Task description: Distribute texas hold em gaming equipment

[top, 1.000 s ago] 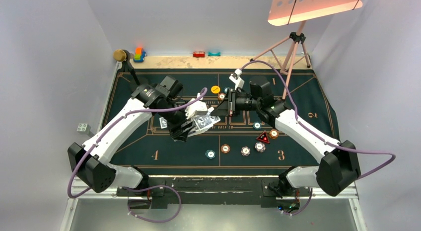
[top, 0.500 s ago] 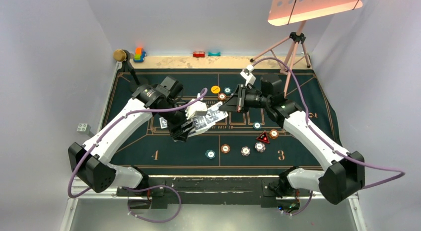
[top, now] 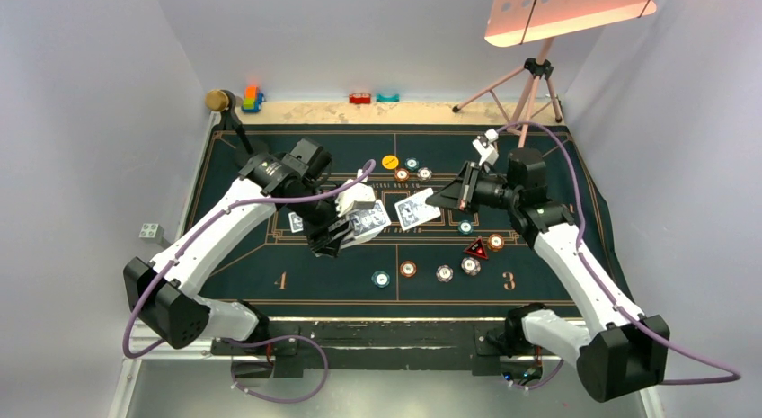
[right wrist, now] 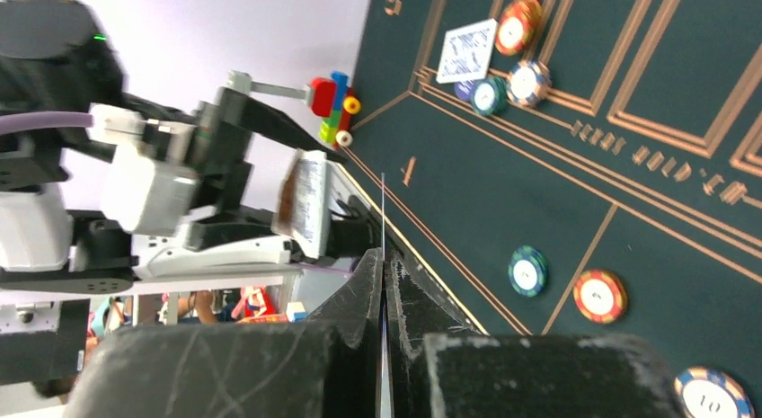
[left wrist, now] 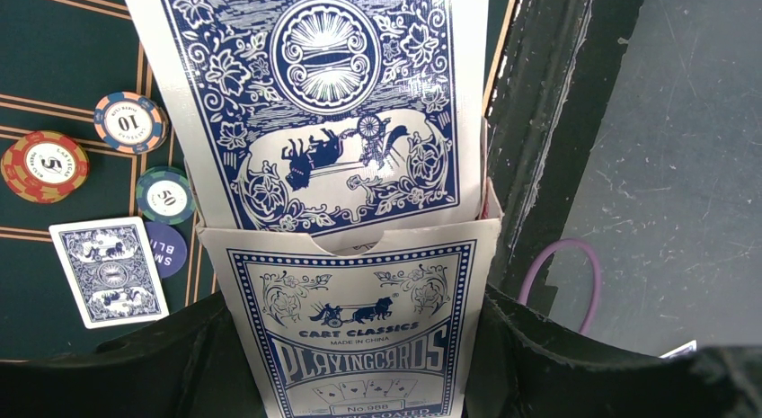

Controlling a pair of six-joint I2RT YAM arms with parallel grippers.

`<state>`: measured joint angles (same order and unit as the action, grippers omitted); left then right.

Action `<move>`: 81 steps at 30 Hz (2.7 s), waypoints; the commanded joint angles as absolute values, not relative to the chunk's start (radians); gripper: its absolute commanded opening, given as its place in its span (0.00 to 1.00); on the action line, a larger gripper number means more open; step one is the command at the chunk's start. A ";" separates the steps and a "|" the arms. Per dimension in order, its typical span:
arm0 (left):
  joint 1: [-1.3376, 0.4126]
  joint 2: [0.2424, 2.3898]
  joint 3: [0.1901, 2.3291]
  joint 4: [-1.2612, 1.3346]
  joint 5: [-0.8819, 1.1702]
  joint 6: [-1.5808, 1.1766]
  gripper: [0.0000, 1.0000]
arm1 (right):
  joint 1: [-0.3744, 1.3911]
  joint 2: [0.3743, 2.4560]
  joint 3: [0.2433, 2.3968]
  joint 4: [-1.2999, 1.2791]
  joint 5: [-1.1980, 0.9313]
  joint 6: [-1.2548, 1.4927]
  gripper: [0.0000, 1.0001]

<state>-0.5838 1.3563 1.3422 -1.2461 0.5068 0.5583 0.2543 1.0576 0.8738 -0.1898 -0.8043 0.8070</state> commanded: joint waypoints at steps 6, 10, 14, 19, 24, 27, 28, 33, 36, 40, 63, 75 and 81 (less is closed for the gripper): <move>-0.585 1.324 1.371 -1.243 0.554 0.549 0.00 | 0.237 1.205 0.873 -0.088 -0.757 0.803 0.00; -0.585 1.314 1.367 -1.247 0.552 0.549 0.00 | 0.236 1.398 1.028 -0.071 -0.652 0.762 0.00; -0.585 1.314 1.370 -1.250 0.554 0.550 0.00 | 0.237 1.618 1.206 -0.059 -0.518 0.721 0.00; -0.584 1.316 1.374 -1.250 0.560 0.545 0.00 | 0.237 1.915 1.474 -0.088 -0.440 0.716 0.00; -0.584 1.318 1.373 -1.241 0.565 0.539 0.00 | 0.236 2.109 1.680 -0.132 -0.386 0.734 0.00; -0.584 1.321 1.374 -1.242 0.567 0.540 0.00 | 0.237 2.196 1.756 -0.175 -0.350 0.741 0.00; -0.585 1.321 1.374 -1.242 0.566 0.542 0.00 | 0.237 2.217 1.771 -0.179 -0.344 0.746 0.00; -0.585 1.323 1.371 -1.248 0.565 0.545 0.00 | 0.239 2.286 1.820 -0.208 -0.301 0.753 0.00; -0.584 1.320 1.366 -1.248 0.561 0.545 0.00 | 0.241 2.311 1.872 -0.272 -0.283 0.728 0.09; -0.586 1.320 1.362 -1.246 0.558 0.540 0.00 | 0.242 2.275 1.893 -0.349 -0.216 0.686 0.36; -0.585 1.328 1.363 -1.231 0.554 0.534 0.00 | 0.440 1.330 1.085 -0.073 -0.708 0.782 0.91; -0.586 1.334 1.385 -1.229 0.548 0.528 0.00 | 0.570 1.335 1.050 -0.042 -0.768 0.793 0.95; -0.585 1.343 1.398 -1.230 0.548 0.529 0.00 | 0.606 1.374 1.063 -0.040 -0.768 0.792 0.95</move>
